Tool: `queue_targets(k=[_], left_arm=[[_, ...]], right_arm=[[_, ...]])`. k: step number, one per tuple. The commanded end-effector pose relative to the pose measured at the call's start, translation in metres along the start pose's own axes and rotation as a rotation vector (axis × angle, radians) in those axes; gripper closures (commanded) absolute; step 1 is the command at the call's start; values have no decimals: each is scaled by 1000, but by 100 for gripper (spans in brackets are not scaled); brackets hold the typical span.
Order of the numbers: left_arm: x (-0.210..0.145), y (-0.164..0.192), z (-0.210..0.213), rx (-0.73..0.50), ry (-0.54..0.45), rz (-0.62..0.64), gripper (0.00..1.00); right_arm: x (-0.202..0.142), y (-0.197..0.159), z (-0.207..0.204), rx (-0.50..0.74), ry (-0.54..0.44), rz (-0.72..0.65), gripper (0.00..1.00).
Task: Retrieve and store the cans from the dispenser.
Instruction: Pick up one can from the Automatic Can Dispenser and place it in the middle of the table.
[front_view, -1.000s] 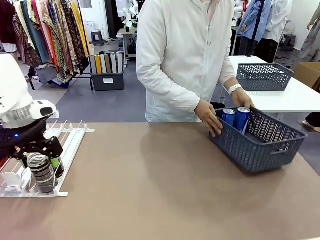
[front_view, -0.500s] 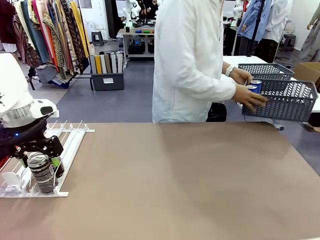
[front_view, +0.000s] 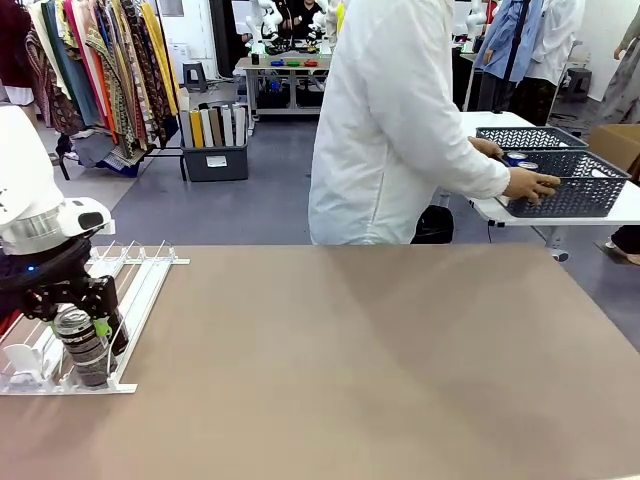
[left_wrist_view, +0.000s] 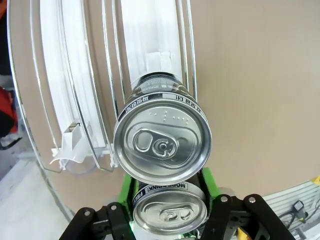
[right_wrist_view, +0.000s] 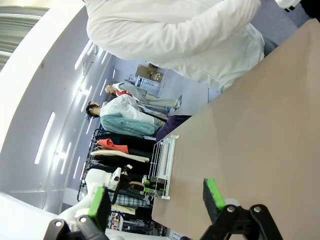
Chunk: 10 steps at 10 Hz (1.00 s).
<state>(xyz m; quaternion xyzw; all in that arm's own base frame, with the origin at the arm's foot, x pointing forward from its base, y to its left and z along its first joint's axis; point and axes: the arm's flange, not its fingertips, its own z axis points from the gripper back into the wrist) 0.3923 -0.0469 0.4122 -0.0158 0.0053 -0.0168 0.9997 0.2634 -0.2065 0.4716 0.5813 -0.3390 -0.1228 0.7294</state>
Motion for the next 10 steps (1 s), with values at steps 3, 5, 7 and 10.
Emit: queue_targets(k=[3, 5, 7, 10], left_arm=[[0, 2, 4, 17, -10, 23, 100], [-5, 4, 23, 39, -27, 6, 100], [-20, 6, 75, 69, -117, -40, 100], [-47, 12, 149, 14, -315, -62, 100]], right_arm=[[3, 3, -2, 25, -20, 5, 0], [3, 3, -2, 25, -20, 5, 0], [3, 3, -2, 25, -20, 5, 0], [3, 3, -2, 25, -20, 5, 0]])
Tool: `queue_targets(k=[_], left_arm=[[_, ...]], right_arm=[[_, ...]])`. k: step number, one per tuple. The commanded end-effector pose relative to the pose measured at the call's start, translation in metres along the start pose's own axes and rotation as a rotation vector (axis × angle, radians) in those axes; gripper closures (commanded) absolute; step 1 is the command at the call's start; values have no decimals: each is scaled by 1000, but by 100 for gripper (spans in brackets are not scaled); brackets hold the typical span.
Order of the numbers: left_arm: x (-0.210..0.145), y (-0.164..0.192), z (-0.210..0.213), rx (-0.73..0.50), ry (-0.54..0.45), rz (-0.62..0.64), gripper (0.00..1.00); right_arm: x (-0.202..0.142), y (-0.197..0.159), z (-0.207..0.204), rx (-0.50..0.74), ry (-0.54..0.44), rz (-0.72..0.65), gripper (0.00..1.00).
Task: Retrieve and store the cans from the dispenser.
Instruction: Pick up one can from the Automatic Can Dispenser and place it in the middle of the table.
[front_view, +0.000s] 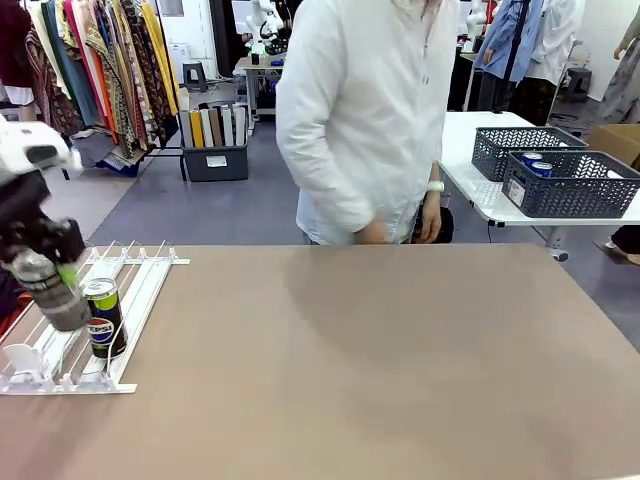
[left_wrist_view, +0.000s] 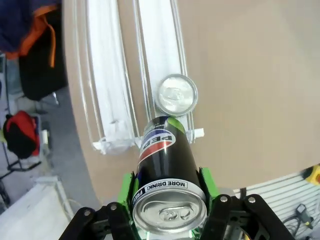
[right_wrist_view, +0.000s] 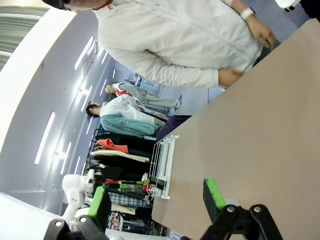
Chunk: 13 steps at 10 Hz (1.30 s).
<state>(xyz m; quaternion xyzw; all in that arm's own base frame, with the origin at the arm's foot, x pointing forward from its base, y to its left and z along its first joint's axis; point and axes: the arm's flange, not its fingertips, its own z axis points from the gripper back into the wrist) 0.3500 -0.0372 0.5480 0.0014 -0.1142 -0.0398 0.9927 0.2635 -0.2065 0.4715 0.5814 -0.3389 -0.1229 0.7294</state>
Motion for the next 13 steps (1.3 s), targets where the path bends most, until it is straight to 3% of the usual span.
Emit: queue_targets(k=[1, 5, 12, 13], left_arm=[[-3, 15, 34, -27, -142, 14, 100], [-14, 25, 66, -57, -255, 60, 100], [-12, 25, 56, -47, -198, 68, 100], [-15, 19, 52, -153, -197, 28, 100]], right_arm=[[3, 3, -2, 25, -20, 6, 0], [3, 3, -2, 25, -20, 6, 0], [3, 3, -2, 25, -20, 6, 0], [3, 3, -2, 25, -20, 6, 0]])
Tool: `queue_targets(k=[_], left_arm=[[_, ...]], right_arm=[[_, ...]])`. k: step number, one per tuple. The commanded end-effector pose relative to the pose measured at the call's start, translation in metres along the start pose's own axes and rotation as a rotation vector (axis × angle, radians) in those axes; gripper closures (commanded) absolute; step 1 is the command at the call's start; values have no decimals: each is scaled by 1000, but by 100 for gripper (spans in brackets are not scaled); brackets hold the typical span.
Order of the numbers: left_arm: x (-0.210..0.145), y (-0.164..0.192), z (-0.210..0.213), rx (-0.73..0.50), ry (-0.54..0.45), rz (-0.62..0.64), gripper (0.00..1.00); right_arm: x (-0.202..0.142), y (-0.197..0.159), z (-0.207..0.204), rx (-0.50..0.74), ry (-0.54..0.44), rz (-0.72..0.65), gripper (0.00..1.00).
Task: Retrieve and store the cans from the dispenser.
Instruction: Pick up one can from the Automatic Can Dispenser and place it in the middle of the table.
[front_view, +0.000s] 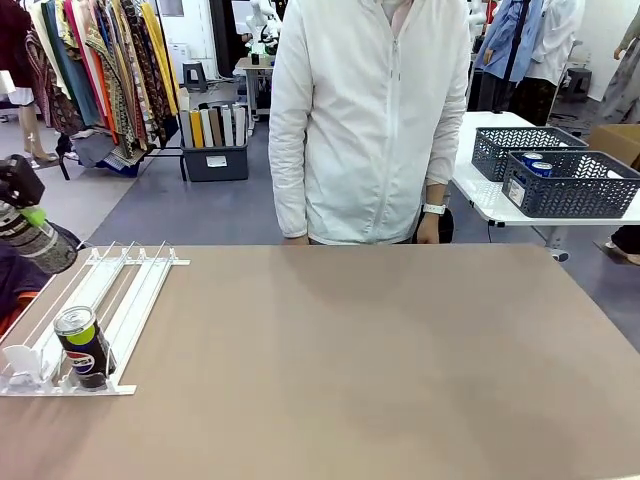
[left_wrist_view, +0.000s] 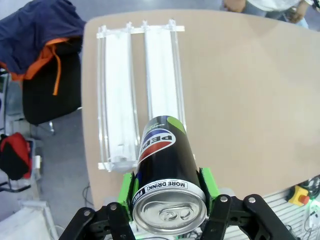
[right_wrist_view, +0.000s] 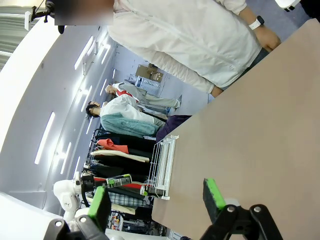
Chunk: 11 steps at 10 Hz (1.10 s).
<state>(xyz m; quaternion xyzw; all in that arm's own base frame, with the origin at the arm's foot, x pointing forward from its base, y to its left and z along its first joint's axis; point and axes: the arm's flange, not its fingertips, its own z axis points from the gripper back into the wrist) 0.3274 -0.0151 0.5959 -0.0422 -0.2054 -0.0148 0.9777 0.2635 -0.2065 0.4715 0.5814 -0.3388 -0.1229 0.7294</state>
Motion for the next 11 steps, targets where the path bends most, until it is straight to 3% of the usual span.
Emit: queue_targets(k=[1, 2, 5, 6, 8, 10, 11], left_arm=[[6, -17, -2, -165, 6, -24, 100], [24, -44, -12, -203, 14, 0, 100], [55, -159, -51, -311, 103, -195, 100], [57, -217, -73, -292, 153, -287, 100], [55, -313, -113, -138, 137, -432, 100], [46, -383, -152, -73, 151, -552, 100], [45, -400, -171, -37, 199, -586, 100]], right_arm=[[3, 3, -2, 25, -20, 6, 0], [3, 3, -2, 25, -20, 6, 0], [3, 3, -2, 25, -20, 6, 0], [3, 3, -2, 25, -20, 6, 0], [3, 3, -2, 25, -20, 6, 0], [3, 3, -2, 25, -20, 6, 0], [3, 3, -2, 25, -20, 6, 0]])
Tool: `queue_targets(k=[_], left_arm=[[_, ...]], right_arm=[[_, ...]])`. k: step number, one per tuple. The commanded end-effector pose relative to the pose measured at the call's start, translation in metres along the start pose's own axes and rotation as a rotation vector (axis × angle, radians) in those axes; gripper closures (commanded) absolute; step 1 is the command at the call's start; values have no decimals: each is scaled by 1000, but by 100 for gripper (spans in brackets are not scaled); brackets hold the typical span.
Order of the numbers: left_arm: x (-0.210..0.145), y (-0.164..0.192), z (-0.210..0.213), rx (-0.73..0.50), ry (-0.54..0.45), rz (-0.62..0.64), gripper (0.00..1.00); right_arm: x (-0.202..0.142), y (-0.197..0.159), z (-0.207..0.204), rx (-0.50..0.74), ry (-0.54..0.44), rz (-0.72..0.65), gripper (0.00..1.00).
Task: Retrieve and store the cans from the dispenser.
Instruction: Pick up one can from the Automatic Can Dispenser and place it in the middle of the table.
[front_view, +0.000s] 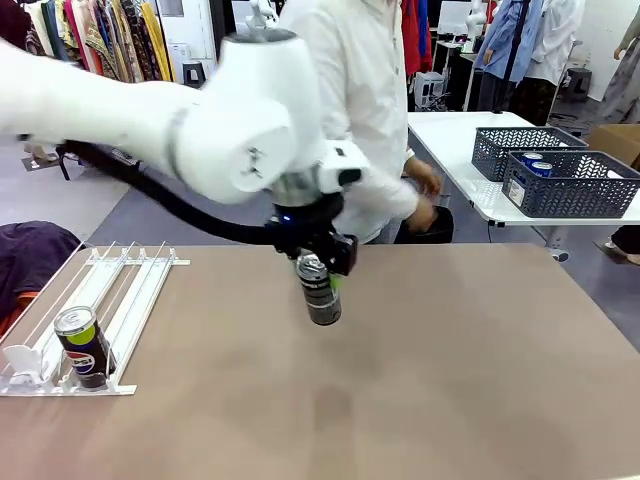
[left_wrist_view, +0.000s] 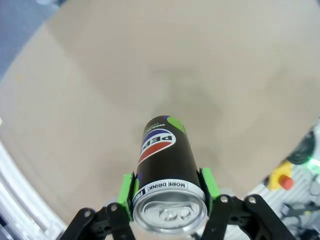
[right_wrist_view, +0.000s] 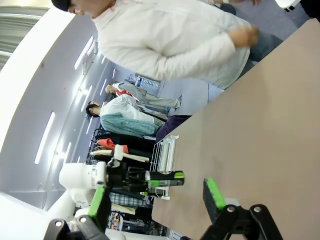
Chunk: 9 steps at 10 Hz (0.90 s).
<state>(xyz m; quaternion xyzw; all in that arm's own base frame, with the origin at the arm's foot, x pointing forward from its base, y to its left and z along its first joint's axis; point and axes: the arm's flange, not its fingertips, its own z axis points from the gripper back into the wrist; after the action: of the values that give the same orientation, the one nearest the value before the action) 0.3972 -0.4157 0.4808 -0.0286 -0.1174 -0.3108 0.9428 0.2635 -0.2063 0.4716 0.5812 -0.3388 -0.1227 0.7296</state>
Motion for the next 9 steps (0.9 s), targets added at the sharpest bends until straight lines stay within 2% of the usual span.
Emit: queue_targets(k=[1, 5, 9], left_arm=[[31, -4, -13, 78, 66, -10, 100], [39, -10, -41, 59, 159, -28, 100], [44, -3, -57, -6, 180, -34, 100]], right_arm=[[3, 3, -2, 25, -20, 5, 0], [3, 3, -2, 25, -20, 5, 0], [3, 3, -2, 25, -20, 5, 0]])
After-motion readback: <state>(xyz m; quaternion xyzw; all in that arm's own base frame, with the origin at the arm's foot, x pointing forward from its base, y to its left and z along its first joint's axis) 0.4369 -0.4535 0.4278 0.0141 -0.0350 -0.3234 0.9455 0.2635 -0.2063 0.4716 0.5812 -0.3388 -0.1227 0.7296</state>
